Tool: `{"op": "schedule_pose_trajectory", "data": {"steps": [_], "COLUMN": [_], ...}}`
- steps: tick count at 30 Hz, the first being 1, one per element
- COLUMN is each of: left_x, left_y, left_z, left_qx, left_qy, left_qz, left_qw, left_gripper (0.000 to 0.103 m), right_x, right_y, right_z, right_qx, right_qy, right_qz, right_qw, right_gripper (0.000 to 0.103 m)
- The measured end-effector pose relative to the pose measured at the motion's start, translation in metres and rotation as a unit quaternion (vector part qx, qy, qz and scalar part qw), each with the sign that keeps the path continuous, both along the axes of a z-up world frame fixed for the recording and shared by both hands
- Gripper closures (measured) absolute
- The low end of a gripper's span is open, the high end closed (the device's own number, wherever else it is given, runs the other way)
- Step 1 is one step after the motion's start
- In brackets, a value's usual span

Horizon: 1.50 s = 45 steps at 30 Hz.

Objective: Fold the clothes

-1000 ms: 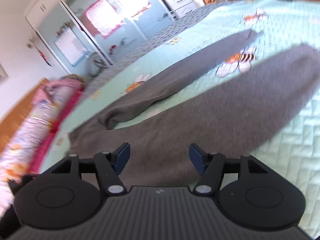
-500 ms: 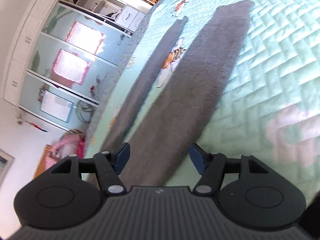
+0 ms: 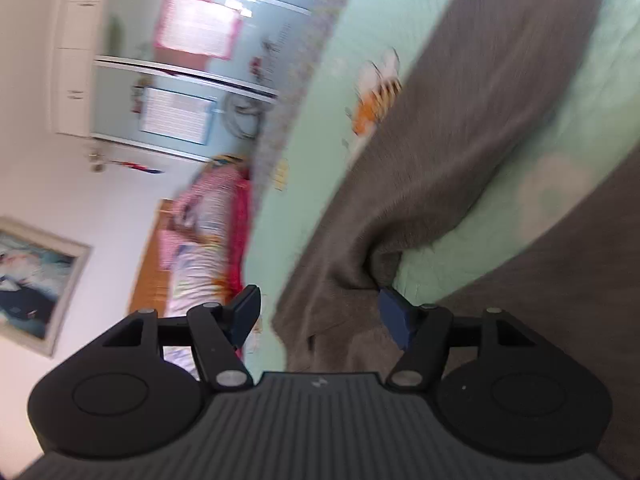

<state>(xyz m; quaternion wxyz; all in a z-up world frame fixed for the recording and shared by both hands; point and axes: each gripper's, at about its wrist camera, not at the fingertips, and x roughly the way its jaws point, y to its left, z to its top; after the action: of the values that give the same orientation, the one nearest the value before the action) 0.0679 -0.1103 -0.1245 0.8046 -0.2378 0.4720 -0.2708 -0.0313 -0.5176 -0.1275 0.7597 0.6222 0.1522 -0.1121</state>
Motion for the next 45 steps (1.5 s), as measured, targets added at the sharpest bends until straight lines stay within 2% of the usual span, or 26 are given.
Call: {"op": "schedule_pose_trajectory", "data": {"steps": [1, 2, 5, 8, 10, 13, 14, 15, 19, 22, 24, 26, 28, 29, 30, 33, 36, 38, 39, 40, 41, 42, 43, 45], "left_x": [0.001, 0.002, 0.004, 0.006, 0.005, 0.005, 0.005, 0.006, 0.007, 0.007, 0.007, 0.005, 0.003, 0.003, 0.003, 0.003, 0.002, 0.003, 0.003, 0.003, 0.002, 0.002, 0.001, 0.001], "left_y": [0.002, 0.003, 0.009, 0.013, 0.013, 0.015, 0.016, 0.017, 0.018, 0.018, 0.016, 0.016, 0.017, 0.017, 0.018, 0.018, 0.014, 0.013, 0.014, 0.015, 0.015, 0.017, 0.018, 0.019], "left_z": [-0.002, -0.003, -0.005, -0.008, -0.008, -0.008, -0.008, -0.008, -0.008, -0.009, -0.01, -0.009, -0.007, -0.006, -0.007, -0.011, -0.01, -0.009, -0.009, -0.008, -0.008, -0.008, -0.009, -0.011], "left_qx": [-0.002, -0.003, -0.008, -0.015, -0.015, -0.021, -0.022, -0.024, -0.027, -0.027, -0.025, -0.023, -0.024, -0.025, -0.025, -0.025, -0.021, -0.02, -0.021, -0.021, -0.021, -0.021, -0.022, -0.022], "left_qy": [0.004, 0.007, 0.014, 0.018, 0.019, 0.022, 0.024, 0.025, 0.029, 0.03, 0.029, 0.029, 0.032, 0.033, 0.034, 0.034, 0.032, 0.032, 0.033, 0.035, 0.037, 0.037, 0.037, 0.036], "left_qz": [0.0, 0.0, -0.001, 0.001, -0.001, 0.001, 0.0, 0.0, 0.001, 0.002, 0.003, 0.001, -0.001, -0.001, -0.002, -0.002, -0.004, -0.005, -0.005, -0.005, -0.006, -0.007, -0.009, -0.012], "left_qw": [1.0, 1.0, 0.9999, 0.9997, 0.9997, 0.9995, 0.9995, 0.9994, 0.9992, 0.9992, 0.9993, 0.9993, 0.9992, 0.9992, 0.9991, 0.9991, 0.9993, 0.9993, 0.9992, 0.9992, 0.9991, 0.9991, 0.999, 0.999], "left_gripper": [0.07, 0.07, 0.07, 0.07, 0.069, 0.069, 0.069, 0.069, 0.069, 0.069, 0.069, 0.069, 0.069, 0.068, 0.068, 0.068, 0.066, 0.066, 0.066, 0.066, 0.066, 0.066, 0.065, 0.066], "right_x": [0.013, 0.021, 0.031, 0.033, 0.045, 0.056, 0.059, 0.062, 0.053, 0.031, 0.021, 0.02, 0.019, 0.018, 0.016, 0.003, 0.009, 0.03, 0.045, 0.059, 0.064, 0.061, 0.054, 0.036], "right_y": [-0.001, -0.001, 0.0, 0.004, 0.0, -0.004, -0.005, -0.006, 0.001, 0.026, 0.037, 0.035, 0.028, 0.026, 0.027, 0.038, 0.043, 0.039, 0.033, 0.025, 0.016, 0.009, 0.005, 0.003], "right_z": [-0.003, -0.009, -0.023, -0.023, -0.021, -0.022, -0.022, -0.023, -0.021, -0.014, -0.02, -0.036, -0.045, -0.043, -0.035, -0.005, 0.011, 0.006, -0.004, -0.018, -0.031, -0.035, -0.033, -0.021], "right_qx": [-0.003, -0.001, 0.026, 0.024, 0.018, 0.02, 0.018, 0.014, -0.001, -0.041, -0.053, -0.033, 0.005, 0.01, -0.004, -0.076, -0.115, -0.118, -0.109, -0.104, -0.106, -0.108, -0.11, -0.125], "right_qy": [0.013, 0.019, 0.008, -0.015, -0.006, 0.0, 0.006, 0.013, 0.023, 0.019, 0.028, 0.043, 0.029, 0.022, 0.021, 0.003, -0.013, -0.015, 0.001, 0.036, 0.07, 0.078, 0.065, 0.035], "right_qz": [-0.002, -0.006, -0.02, -0.028, -0.028, -0.032, -0.029, -0.025, -0.026, -0.025, -0.029, -0.04, -0.053, -0.056, -0.057, -0.059, -0.041, -0.011, 0.01, 0.023, 0.019, 0.003, -0.01, -0.03], "right_qw": [1.0, 1.0, 0.999, 0.999, 0.999, 0.999, 0.999, 0.999, 0.999, 0.999, 0.998, 0.998, 0.998, 0.998, 0.998, 0.995, 0.992, 0.993, 0.994, 0.994, 0.992, 0.991, 0.992, 0.991], "right_gripper": [0.038, 0.045, 0.062, 0.065, 0.066, 0.075, 0.082, 0.096, 0.098, 0.099, 0.099, 0.098, 0.098, 0.091, 0.087, 0.087, 0.087, 0.087, 0.084, 0.087, 0.103, 0.103, 0.103, 0.091]}}
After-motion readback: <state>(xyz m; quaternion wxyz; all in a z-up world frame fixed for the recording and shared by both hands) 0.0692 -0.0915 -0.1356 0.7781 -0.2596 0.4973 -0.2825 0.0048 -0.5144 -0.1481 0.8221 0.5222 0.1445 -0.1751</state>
